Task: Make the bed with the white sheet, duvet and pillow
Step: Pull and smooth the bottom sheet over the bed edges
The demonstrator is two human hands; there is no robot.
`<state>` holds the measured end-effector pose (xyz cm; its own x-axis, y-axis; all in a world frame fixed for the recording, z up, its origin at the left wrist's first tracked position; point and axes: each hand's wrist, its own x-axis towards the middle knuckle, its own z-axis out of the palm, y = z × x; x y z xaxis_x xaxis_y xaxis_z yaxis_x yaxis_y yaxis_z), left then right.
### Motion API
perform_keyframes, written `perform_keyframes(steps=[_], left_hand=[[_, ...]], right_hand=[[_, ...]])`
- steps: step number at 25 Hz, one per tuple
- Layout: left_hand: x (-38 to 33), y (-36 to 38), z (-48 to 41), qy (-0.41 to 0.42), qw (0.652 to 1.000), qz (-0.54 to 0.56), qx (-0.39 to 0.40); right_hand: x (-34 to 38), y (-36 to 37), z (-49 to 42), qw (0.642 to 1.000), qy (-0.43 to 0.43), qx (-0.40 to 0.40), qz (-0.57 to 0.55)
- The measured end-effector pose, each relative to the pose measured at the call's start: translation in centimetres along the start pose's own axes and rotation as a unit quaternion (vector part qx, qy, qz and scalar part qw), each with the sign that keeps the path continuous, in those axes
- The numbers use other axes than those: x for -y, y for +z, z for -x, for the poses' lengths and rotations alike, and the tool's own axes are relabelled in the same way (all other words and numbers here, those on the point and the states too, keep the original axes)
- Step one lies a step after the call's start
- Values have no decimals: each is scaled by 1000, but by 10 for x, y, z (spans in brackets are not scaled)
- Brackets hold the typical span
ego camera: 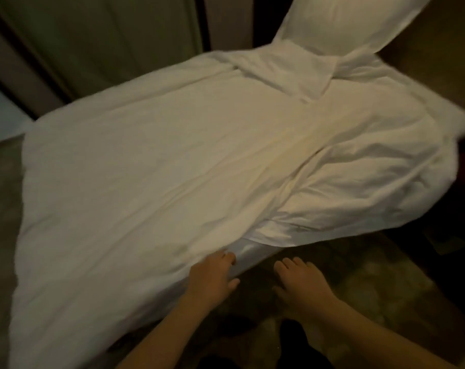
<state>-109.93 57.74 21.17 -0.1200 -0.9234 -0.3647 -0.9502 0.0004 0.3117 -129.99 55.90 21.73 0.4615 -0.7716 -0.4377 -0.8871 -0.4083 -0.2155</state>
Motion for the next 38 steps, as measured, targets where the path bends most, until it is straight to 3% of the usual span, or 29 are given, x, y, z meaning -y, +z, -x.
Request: perform_keyframes(steps=[4,8,11,14,23,28,32,38], left_hand=[[5,63,-43,-72,997,35,11],[24,125,-89,-131,983,125,-26],[43,161,-109,-128,977,153,-73],[62,187,-113,-157,962,190,-117],[53,197,-119,-160,961,188,-126],[38,191,-126,-146,963,176,-143],[28,184,-134,-127,969,151,-150],[15,180,-144,-105,972,65,-202]], right_hand=[[-34,26,-73,997,-54,30,44],[-53,82,-165,994,-86,-32,65],[-59,126,-217,988,-92,-97,72],[-67,153,-240,984,-84,-110,115],[-86,152,-261,971,-82,-178,134],[-92,154,-250,976,-156,-151,34],[-94,140,-236,978,-128,-139,-84],[-119,126,-170,971,-196,-72,-119]])
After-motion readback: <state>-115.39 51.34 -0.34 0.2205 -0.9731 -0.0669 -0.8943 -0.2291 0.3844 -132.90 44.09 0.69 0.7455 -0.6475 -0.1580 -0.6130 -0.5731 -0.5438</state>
